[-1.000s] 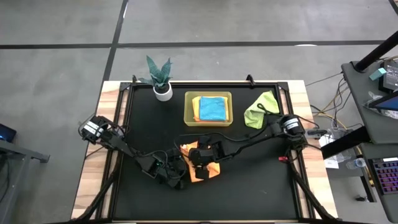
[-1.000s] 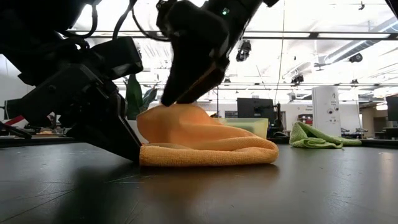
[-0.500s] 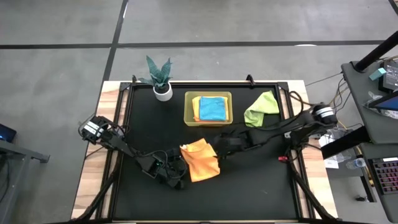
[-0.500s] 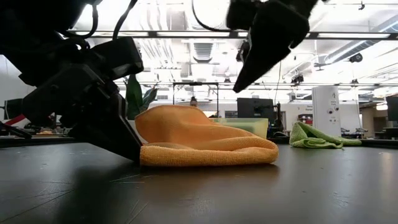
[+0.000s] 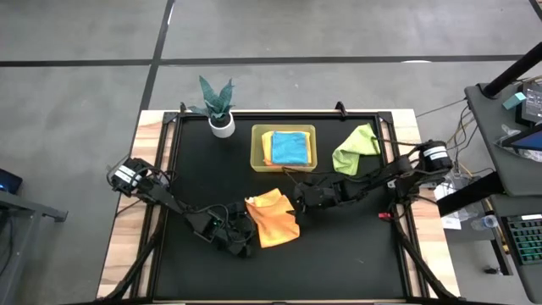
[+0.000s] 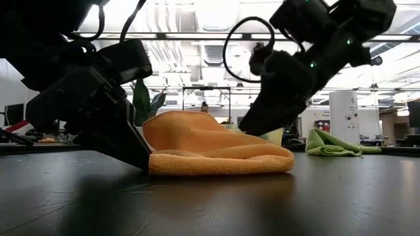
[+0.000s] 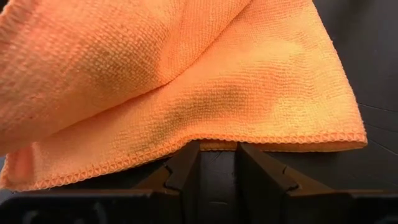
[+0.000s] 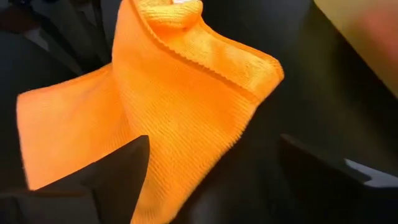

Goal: Fold microfiber towels
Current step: Fold the yellow towel on the table

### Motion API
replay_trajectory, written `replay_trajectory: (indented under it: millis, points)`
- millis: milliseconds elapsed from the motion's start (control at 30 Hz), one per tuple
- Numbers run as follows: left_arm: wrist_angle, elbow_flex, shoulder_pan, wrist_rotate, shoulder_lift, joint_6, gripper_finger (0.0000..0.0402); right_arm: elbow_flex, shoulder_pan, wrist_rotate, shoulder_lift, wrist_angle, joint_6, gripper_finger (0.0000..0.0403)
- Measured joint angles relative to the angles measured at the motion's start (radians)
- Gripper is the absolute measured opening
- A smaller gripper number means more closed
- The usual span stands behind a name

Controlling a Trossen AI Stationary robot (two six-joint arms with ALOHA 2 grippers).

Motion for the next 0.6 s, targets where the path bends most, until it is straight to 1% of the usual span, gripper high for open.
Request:
replay_trajectory:
  millis: [133,267,367,533,600]
  points:
    - [0.001,0.0,0.0,0.0,0.0,0.0,0.0093,-0.003,0.0,0.0,0.071,0.079,0.005,0.0305]
    - [0.002,0.0,0.0,0.0,0.0,0.0,0.0093,-0.003,0.0,-0.013,0.112,0.157,0.013,0.0255]
    - [0.002,0.0,0.0,0.0,0.0,0.0,0.0093,-0.003,0.0,-0.051,0.111,0.18,0.005,0.0211]
    - [0.0,0.0,0.0,0.0,0.0,0.0,0.0093,0.0,0.022,-0.054,0.074,0.18,-0.053,0.0128]
    - [0.0,0.0,0.0,0.0,0.0,0.0,0.0093,0.008,0.039,-0.075,0.068,0.18,-0.085,0.0092]
